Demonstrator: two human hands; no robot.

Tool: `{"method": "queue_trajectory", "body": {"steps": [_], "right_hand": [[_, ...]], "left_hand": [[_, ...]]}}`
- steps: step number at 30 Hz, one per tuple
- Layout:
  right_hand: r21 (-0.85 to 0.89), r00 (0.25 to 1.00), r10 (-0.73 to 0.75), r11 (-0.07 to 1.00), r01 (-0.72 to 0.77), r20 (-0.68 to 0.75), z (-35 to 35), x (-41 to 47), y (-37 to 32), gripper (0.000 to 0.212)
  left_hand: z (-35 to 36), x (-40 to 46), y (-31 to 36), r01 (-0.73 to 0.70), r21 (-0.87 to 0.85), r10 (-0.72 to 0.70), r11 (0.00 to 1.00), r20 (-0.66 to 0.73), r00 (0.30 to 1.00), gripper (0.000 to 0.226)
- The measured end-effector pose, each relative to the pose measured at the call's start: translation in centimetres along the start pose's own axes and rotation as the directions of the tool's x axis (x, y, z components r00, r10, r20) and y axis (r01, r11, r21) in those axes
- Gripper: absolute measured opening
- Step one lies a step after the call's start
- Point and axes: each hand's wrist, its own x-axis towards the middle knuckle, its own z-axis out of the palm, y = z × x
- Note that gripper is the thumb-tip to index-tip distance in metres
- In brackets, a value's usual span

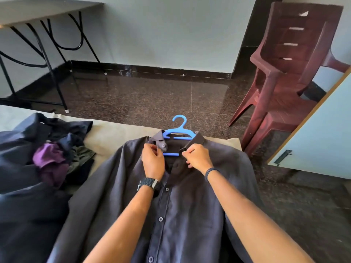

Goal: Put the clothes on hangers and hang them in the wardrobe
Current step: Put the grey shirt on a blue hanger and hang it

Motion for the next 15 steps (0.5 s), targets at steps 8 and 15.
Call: {"method": "queue_trajectory", "body": {"steps": [8, 15], "right_hand": [[-0.242, 1.0, 0.026, 0.97, -0.025, 0.0, 4.6, -1.9, 2.1, 0.052], [-0.38, 0.999, -0.052, 0.923, 0.054, 0.015, 5.3, -3.3, 1.5, 0.064]], "left_hand": [[0.3, -2.9, -3.4, 0.118, 0.046, -0.125, 0.992, 0.197, 0.972, 0.018], [-0.2, -3.5, -3.6, 0.017, 0.089, -0.041, 0.996, 0.272, 0.961, 0.021]]}}
